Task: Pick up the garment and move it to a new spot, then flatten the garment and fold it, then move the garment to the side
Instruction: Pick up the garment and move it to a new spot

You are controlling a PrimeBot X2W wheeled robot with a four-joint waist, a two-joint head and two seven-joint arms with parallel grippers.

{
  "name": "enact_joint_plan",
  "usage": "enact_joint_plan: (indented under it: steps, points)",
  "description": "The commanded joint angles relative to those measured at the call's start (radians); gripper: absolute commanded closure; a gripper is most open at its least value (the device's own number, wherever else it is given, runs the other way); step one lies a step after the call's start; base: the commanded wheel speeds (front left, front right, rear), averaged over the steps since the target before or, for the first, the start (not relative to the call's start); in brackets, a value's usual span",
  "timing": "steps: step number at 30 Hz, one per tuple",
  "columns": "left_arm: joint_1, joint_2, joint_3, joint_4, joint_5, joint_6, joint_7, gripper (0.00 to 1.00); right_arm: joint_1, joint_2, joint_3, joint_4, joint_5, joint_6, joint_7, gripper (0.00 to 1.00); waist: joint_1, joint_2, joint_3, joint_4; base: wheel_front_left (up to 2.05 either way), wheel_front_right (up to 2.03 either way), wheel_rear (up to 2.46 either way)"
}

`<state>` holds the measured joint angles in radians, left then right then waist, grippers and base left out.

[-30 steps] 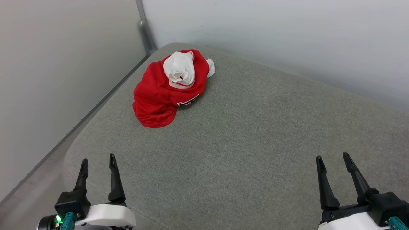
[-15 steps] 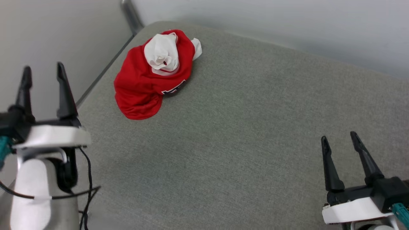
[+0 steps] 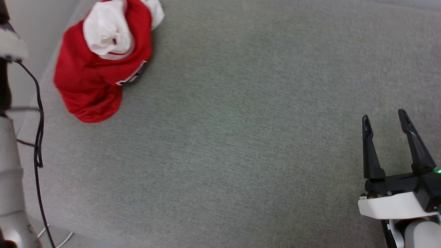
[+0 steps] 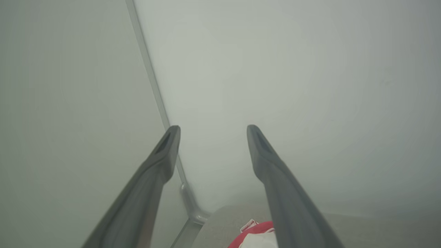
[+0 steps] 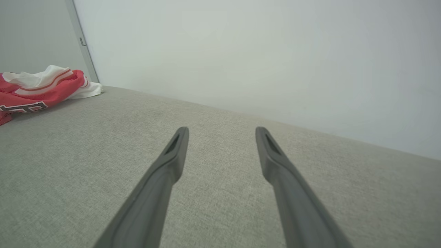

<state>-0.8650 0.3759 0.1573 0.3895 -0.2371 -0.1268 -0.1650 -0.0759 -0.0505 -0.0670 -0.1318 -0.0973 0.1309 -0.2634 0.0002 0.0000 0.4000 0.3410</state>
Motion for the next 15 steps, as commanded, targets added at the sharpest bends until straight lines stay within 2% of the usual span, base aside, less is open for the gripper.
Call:
enact_joint_plan:
  steps: [1, 5, 9, 15]
  points:
    - [-0.032, 0.026, -0.035, 0.017, -0.022, -0.001, 0.049, 0.00, -0.018, 0.001, -0.003, -0.012, -0.004, 0.000, -0.002, 0.00, -0.0002, 0.0000, 0.054, -0.046, 0.00, 0.00, 0.00]
    - [-0.112, 0.112, -0.124, 0.072, -0.136, -0.001, 0.261, 0.00, -0.041, 0.001, -0.007, -0.029, -0.015, 0.000, -0.002, 0.00, -0.0002, 0.0000, 0.097, -0.071, 0.00, 0.00, 0.00]
    - [-0.161, 0.191, -0.198, 0.109, -0.274, -0.001, 0.523, 0.00, -0.058, -0.001, -0.005, -0.042, -0.024, 0.000, -0.002, 0.00, -0.0002, 0.0000, 0.133, -0.092, 0.00, 0.00, 0.00]
    - [-0.160, 0.292, -0.286, 0.120, -0.453, -0.001, 0.865, 0.00, -0.079, -0.010, 0.000, -0.052, -0.028, 0.000, -0.002, 0.00, -0.0002, 0.0000, 0.176, -0.121, 0.00, 0.00, 0.00]
